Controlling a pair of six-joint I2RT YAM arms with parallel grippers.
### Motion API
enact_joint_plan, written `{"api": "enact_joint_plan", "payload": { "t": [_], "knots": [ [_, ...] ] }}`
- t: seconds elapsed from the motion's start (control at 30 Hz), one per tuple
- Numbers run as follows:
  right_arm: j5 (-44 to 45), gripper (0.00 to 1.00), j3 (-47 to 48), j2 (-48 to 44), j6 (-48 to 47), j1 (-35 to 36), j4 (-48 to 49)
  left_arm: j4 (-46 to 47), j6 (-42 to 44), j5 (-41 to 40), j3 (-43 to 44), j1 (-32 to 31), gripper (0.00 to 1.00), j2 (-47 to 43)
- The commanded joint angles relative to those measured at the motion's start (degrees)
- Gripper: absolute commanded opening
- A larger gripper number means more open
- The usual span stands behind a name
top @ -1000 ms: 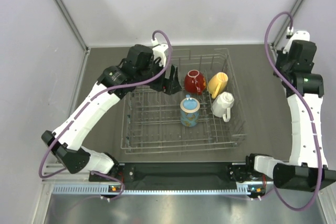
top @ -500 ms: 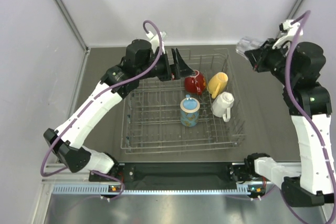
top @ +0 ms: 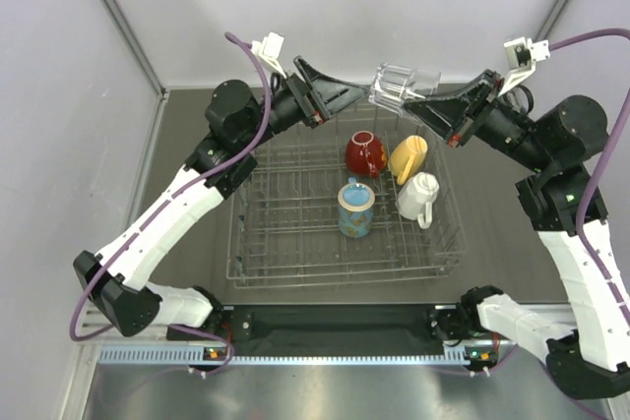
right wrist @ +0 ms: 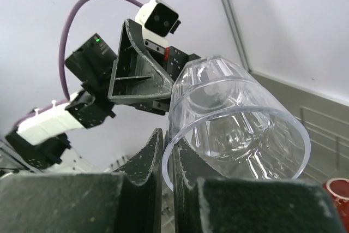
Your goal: Load the cups into the dish rack
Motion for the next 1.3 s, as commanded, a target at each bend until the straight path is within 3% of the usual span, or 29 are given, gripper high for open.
{"api": "enact_joint_plan", "payload": {
  "t": [0.0,0.17,0.57,0.77,1.27],
  "knots": [
    [-6.51,0.0,-1.72,-1.47,6.68,1.7,11.44,9.48,-0.42,2.71,-1.28,0.09,0.98,-2.92],
    [-7.3,0.0,-6.2,-3.23,13.1,2.23,21.09,11.25,0.9,3.94,-4.19,0.09,0.98,-5.03],
    [-6.95,0.0,-10.17,-4.9,14.51,2.49,21.28,17.58,-1.47,9.39,-5.68,0.09,0.98,-5.21],
    [-7.74,0.0,-10.08,-4.55,13.46,2.58,20.23,25.84,-7.71,11.95,-7.17,1.15,0.98,-4.68],
    [-10.29,0.0,-9.11,-3.23,14.07,3.63,22.87,15.91,-7.36,14.05,-2.78,1.06,0.98,-1.87]
  ]
}}
